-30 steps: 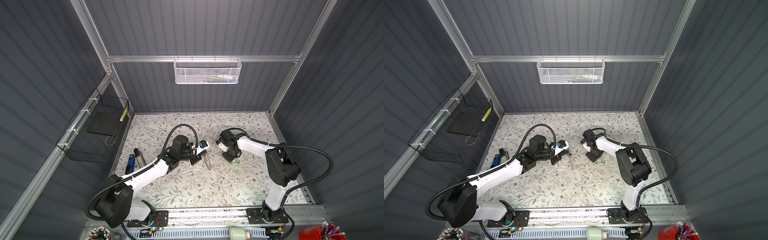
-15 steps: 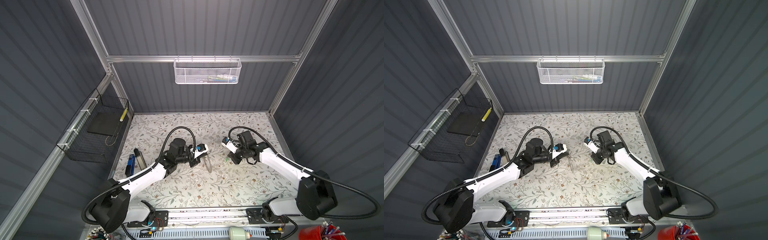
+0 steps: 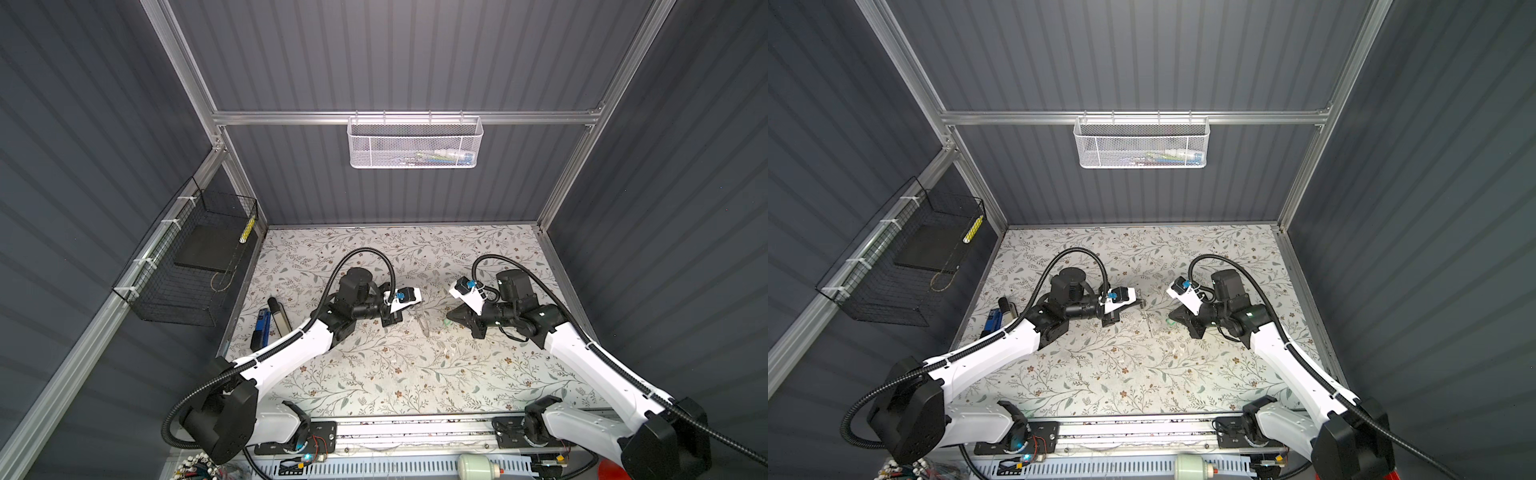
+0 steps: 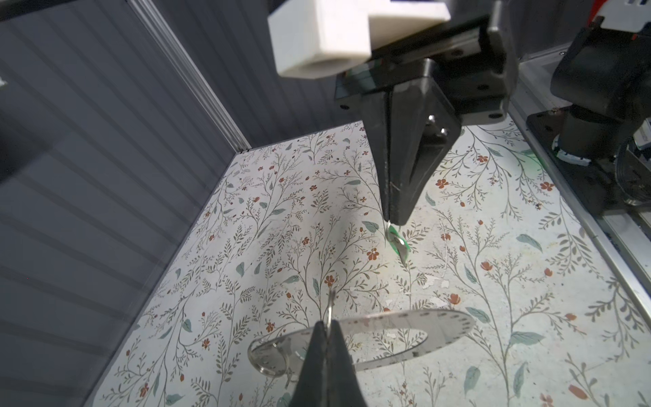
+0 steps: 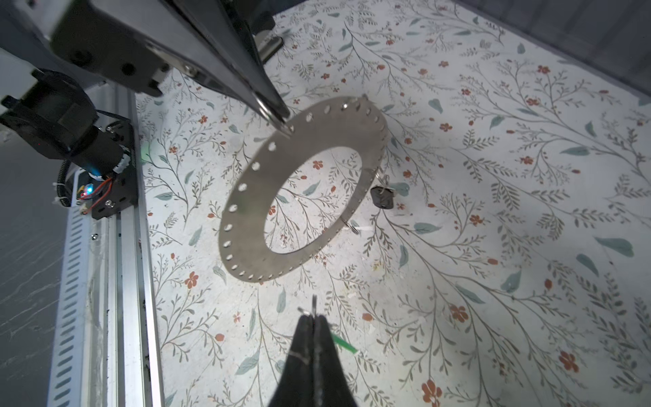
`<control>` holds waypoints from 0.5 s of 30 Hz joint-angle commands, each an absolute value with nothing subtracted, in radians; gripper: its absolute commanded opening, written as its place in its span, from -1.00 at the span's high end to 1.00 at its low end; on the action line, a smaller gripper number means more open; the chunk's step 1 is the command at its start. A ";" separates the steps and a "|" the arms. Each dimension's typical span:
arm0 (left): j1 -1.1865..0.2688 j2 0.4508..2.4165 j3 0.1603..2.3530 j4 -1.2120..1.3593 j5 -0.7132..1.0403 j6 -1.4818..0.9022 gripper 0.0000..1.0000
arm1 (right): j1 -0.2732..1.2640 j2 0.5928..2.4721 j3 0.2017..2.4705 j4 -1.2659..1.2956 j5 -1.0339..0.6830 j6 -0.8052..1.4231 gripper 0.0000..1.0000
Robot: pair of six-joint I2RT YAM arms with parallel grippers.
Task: Put the keys on the keyring
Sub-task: 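Carry the green key tag with the right gripper toward the left gripper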
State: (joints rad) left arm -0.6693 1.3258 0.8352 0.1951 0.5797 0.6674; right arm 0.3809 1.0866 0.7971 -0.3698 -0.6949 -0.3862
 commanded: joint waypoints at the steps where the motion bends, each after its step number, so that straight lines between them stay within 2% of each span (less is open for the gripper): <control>1: -0.670 1.301 0.866 0.187 0.642 0.762 1.00 | 0.379 1.055 0.782 -0.291 -0.806 -0.334 1.00; 6: -0.685 1.278 0.864 0.216 0.641 0.798 1.00 | 0.379 1.030 0.769 -0.239 -0.894 -0.252 1.00; 15: -0.729 1.273 0.935 0.127 0.652 0.820 1.00 | 0.379 0.929 0.611 0.126 -0.951 -0.031 1.00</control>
State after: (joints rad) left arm -0.7174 1.3014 0.8902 0.1516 0.6262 0.7979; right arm 0.3809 0.9516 0.6346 -0.0380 -0.9073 -0.1307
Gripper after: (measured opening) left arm 0.045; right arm 0.042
